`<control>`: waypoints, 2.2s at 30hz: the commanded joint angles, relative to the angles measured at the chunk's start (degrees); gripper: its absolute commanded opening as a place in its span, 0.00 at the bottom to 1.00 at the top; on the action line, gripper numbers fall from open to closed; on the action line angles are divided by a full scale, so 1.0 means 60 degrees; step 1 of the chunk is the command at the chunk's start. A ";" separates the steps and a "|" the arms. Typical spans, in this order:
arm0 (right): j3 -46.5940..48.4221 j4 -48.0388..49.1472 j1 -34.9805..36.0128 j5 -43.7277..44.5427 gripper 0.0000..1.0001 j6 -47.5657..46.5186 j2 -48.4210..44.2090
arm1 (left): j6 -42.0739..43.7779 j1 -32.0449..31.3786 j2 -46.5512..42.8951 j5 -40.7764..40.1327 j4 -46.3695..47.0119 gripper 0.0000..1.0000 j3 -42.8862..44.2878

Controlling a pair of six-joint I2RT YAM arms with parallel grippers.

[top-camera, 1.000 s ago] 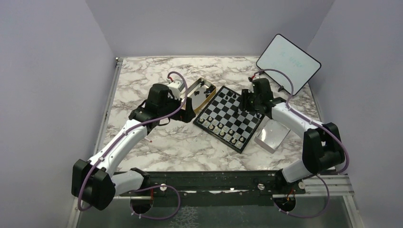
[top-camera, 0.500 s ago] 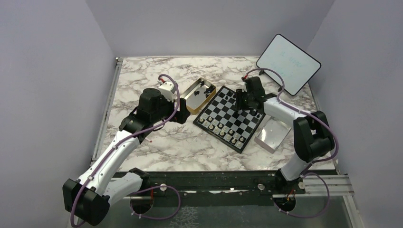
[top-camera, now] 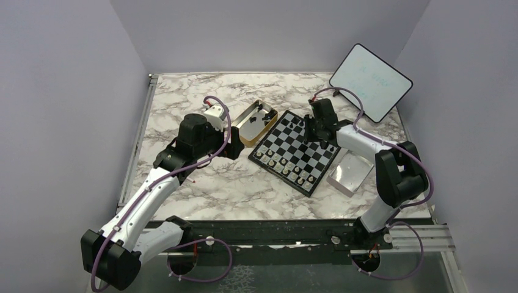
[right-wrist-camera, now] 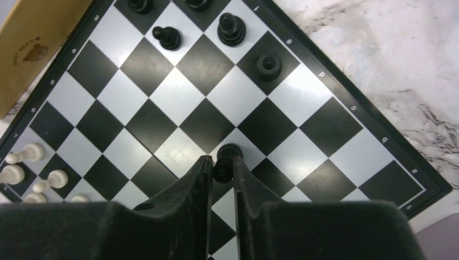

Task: Set up the chess pieces on the board
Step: Pick up the chess piece from the chessboard, then place the chess piece on the chessboard.

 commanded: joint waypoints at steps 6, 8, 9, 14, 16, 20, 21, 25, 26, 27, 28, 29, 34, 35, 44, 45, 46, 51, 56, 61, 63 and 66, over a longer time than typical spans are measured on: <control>0.0743 -0.0232 0.0014 0.1182 0.23 0.0000 0.0195 | 0.0078 -0.0009 -0.0024 0.0091 0.0188 0.99 -0.0075; 0.0871 -0.0245 0.0007 0.1331 0.23 0.0018 0.0295 | 0.0064 -0.0009 -0.0016 0.0122 0.0188 0.99 -0.0075; 0.0979 -0.0286 0.0007 0.1385 0.23 0.0021 0.0354 | 0.0063 -0.0009 -0.0020 0.0123 0.0188 0.99 -0.0075; 0.1230 -0.0440 -0.0098 0.1549 0.22 0.0101 0.0565 | 0.0048 -0.0009 -0.0016 0.0183 0.0195 0.99 -0.0075; 0.1284 -0.0452 -0.0154 0.1574 0.22 0.0134 0.0623 | 0.0048 -0.0009 -0.0031 0.0208 0.0202 0.99 -0.0075; 0.1393 -0.0538 -0.0312 0.1566 0.22 0.0186 0.0772 | 0.0044 -0.0009 -0.0069 0.0185 0.0202 0.99 -0.0075; 0.1377 -0.0533 -0.0339 0.1574 0.22 0.0214 0.0800 | 0.0037 -0.0009 -0.0074 0.0192 0.0202 0.99 -0.0075; 0.1264 -0.0379 -0.0485 0.1447 0.22 0.0348 0.0827 | 0.0033 -0.0009 -0.0077 0.0204 0.0202 0.99 -0.0075; 0.1239 -0.0321 -0.0514 0.1413 0.23 0.0377 0.0827 | 0.0033 -0.0009 -0.0083 0.0209 0.0202 0.99 -0.0075; 0.1234 -0.0297 -0.0544 0.1370 0.22 0.0407 0.0845 | 0.0033 -0.0009 -0.0085 0.0204 0.0202 0.99 -0.0075; 0.1266 -0.0293 -0.0580 0.1326 0.22 0.0429 0.0873 | 0.0033 -0.0009 -0.0093 0.0198 0.0202 0.99 -0.0088; 0.1296 -0.0290 -0.0601 0.1290 0.22 0.0452 0.0915 | 0.0022 -0.0009 -0.0086 0.0210 0.0210 0.99 -0.0089; 0.1466 -0.0329 -0.0701 0.1165 0.22 0.0505 0.1080 | 0.0012 -0.0008 -0.0035 0.0296 0.0231 0.99 -0.0082; 0.1506 -0.0355 -0.0710 0.1165 0.22 0.0516 0.1113 | 0.0018 -0.0009 -0.0026 0.0301 0.0231 0.99 -0.0089; 0.1717 -0.0590 -0.0841 0.1169 0.23 0.0505 0.1265 | 0.0019 -0.0002 -0.0074 0.0325 0.0231 0.99 -0.0104; 0.1718 -0.0567 -0.0855 0.1142 0.23 0.0505 0.1266 | 0.0019 -0.0009 -0.0069 0.0339 0.0231 0.99 -0.0104; 0.1707 -0.0546 -0.0857 0.1131 0.23 0.0494 0.1266 | 0.0019 -0.0009 -0.0076 0.0330 0.0231 0.99 -0.0104; 0.1640 -0.0534 -0.0856 0.1052 0.23 0.0549 0.1307 | 0.0033 -0.0009 -0.0106 0.0304 0.0231 0.99 -0.0104; 0.1614 -0.0522 -0.0872 0.1100 0.28 0.0534 0.1380 | 0.0040 -0.0009 -0.0144 0.0272 0.0231 0.99 -0.0119; 0.1627 -0.0434 -0.0872 0.1008 0.28 0.0534 0.1431 | 0.0048 -0.0009 -0.0126 0.0268 0.0231 0.99 -0.0118; 0.1658 -0.0441 -0.0886 0.0975 0.28 0.0545 0.1449 | 0.0048 -0.0013 -0.0129 0.0261 0.0231 0.99 -0.0117; 0.1647 -0.0428 -0.0891 0.0985 0.28 0.0549 0.1442 | 0.0048 -0.0009 -0.0132 0.0267 0.0232 0.99 -0.0119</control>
